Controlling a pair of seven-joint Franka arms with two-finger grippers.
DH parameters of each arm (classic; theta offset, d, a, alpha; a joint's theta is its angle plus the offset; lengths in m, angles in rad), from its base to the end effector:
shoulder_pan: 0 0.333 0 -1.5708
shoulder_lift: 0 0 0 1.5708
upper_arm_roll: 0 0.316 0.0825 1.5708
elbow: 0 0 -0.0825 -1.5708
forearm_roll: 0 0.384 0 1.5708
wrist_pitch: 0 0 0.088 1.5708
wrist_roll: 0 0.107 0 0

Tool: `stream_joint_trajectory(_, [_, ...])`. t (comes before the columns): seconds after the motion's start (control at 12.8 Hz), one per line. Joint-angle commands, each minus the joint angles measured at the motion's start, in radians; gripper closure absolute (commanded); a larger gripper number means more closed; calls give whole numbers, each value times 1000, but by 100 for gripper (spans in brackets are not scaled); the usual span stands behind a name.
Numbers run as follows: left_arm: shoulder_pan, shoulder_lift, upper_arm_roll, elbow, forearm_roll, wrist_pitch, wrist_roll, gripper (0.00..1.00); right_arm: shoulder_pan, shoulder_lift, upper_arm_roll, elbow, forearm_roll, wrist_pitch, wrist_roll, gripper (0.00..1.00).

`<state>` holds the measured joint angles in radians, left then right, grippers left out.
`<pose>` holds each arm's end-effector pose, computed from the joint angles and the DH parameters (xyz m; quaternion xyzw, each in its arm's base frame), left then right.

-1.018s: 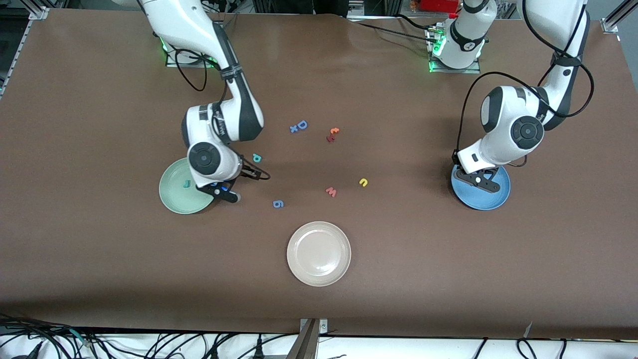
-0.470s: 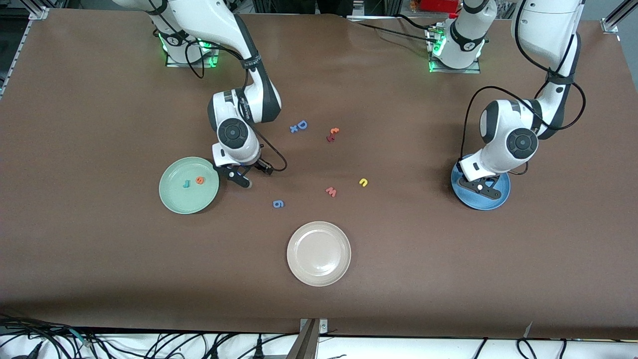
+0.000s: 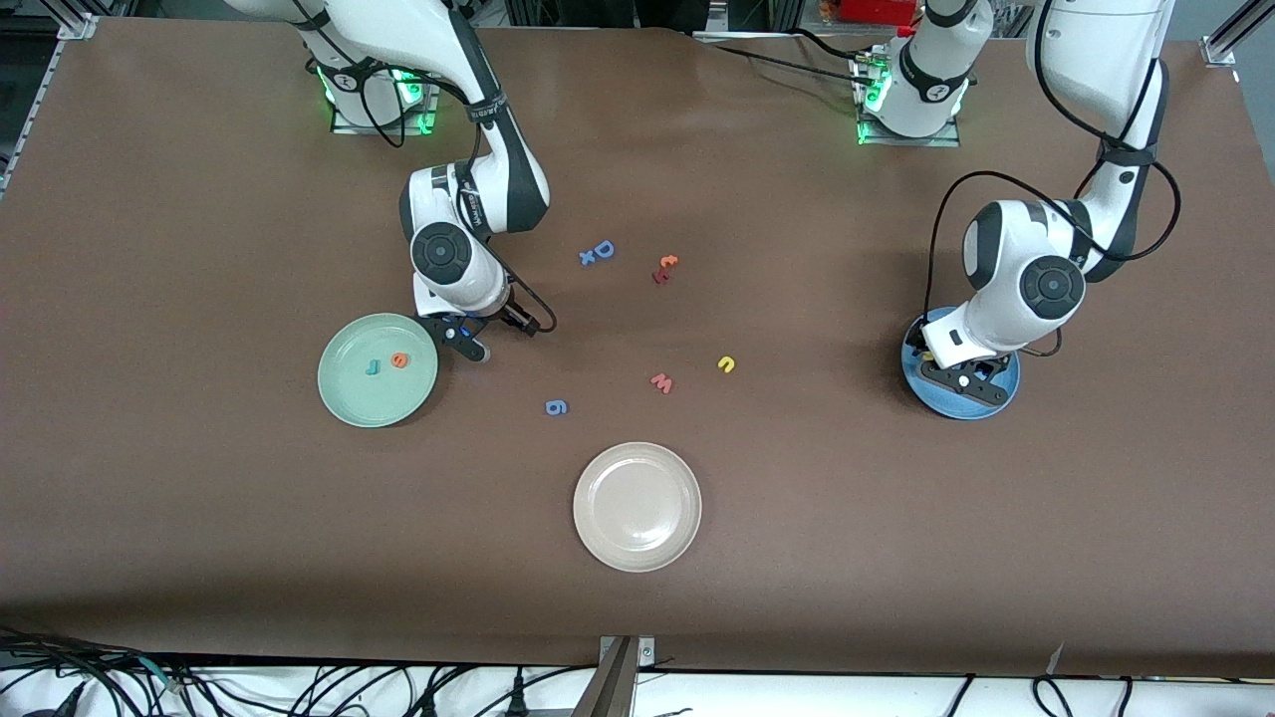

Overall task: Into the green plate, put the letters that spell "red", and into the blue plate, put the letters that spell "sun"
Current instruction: 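Grasp the teal p with the right gripper while the left gripper reaches the u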

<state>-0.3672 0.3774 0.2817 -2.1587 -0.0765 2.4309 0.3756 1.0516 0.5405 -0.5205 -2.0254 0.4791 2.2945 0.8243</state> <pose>0.5556 -0.0468 0.2201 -0.9772 0.2058 0.0475 0.0214 0.4943 0.3031 0.1958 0.9508 -0.2975 -0.0821 0.0253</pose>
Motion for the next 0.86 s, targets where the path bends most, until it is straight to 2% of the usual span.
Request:
stream_joint_trajectory(0.0, [-70, -28, -6, 28, -18, -44, -81, 1, 18, -25, -3, -62, 27, 71, 7, 12])
stream_joint_trajectory(0.16, [-149, -14, -19, 87, -34, -44, -203, 2, 21, -25, 28, -107, 29, 155, 7, 12])
stream_joint_trajectory(0.23, [-165, 0, -60, 120, -31, -44, -242, 2, 21, -25, 30, -117, 29, 175, 7, 12])
stream_joint_trajectory(0.39, [-185, 14, -95, 140, -29, -35, -258, 2, 21, -27, 31, -116, 32, 172, 7, 15])
stream_joint_trajectory(0.55, [-220, 63, -122, 219, -20, -33, -244, 2, 21, -27, 31, -116, 74, 174, 6, 16])
stream_joint_trajectory(0.63, [-236, 92, -131, 250, -20, -33, -244, 2, 22, -27, 31, -114, 78, 177, 7, 20])
stream_joint_trajectory(0.78, [-275, 147, -134, 295, -2, -33, -241, 2, 22, -24, 31, -116, 78, 178, 6, 20])
